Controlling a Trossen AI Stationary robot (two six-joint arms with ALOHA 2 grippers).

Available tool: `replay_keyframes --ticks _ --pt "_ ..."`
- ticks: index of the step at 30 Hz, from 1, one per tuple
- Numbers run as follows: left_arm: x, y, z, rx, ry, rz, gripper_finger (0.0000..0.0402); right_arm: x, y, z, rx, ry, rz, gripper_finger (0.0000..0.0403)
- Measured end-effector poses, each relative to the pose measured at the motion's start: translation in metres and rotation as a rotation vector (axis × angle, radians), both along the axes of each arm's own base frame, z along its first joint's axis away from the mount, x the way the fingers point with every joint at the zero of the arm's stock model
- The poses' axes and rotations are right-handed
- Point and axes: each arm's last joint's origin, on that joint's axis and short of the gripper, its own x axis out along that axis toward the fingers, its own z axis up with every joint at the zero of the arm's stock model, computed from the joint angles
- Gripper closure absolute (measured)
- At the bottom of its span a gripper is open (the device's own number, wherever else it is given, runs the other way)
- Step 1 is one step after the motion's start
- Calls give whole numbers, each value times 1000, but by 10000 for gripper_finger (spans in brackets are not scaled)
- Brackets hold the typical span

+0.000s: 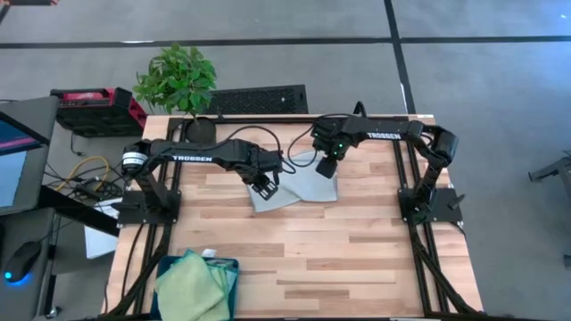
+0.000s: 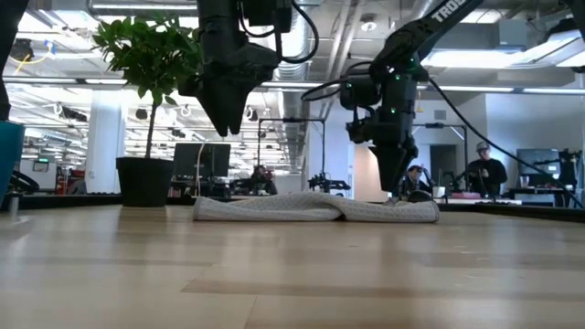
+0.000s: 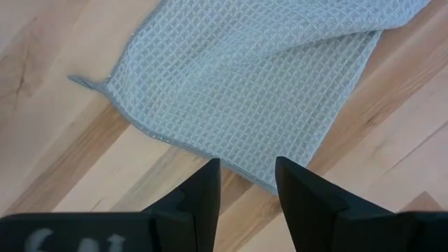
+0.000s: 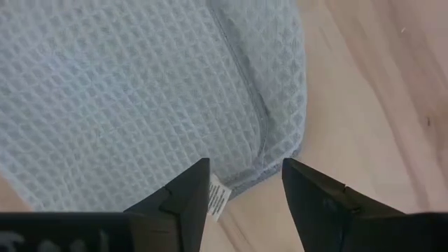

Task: Fold microfiber towels
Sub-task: Fold the gray microfiber towel

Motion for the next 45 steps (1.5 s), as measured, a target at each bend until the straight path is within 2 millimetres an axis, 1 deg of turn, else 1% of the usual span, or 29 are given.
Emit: replay_keyframes --ticks 6,8,14,18,22,25,28,30,33,36,38,40,43,45 --pt "0 0 0 0 -1 0 271 3 -1 0 -14 -27 0 208" --pt "0 0 0 0 -1 2 271 5 -3 -5 -12 -23 -1 211" --pt "0 0 0 0 -2 3 271 8 -1 -29 34 66 7 222" --pt "0 0 0 -1 -3 6 271 10 1 -31 29 63 10 237" --pt "0 0 0 -1 -3 9 271 11 2 -28 19 44 -14 272" --pt "0 0 0 -2 -3 9 271 12 0 -26 -19 48 -19 318" --pt "0 0 0 -2 -3 9 271 11 -1 -26 -61 70 -25 374" --pt "0 0 0 -2 -3 9 271 11 -2 -26 -85 78 -18 391" --pt "0 0 0 -2 -2 9 271 12 -5 -16 -135 72 -33 386" --pt "0 -1 0 -5 1 9 271 10 -12 -3 -174 55 -58 395" --pt "-1 -1 0 -17 4 7 271 9 -17 3 -193 35 -60 396" --pt "-1 -1 0 -23 4 5 271 7 -21 3 -184 35 -62 389" --pt "-1 -1 0 -24 6 5 271 4 -23 2 -137 27 -94 369" --pt "-1 -1 0 -24 7 5 271 4 -24 2 -132 16 -82 355"
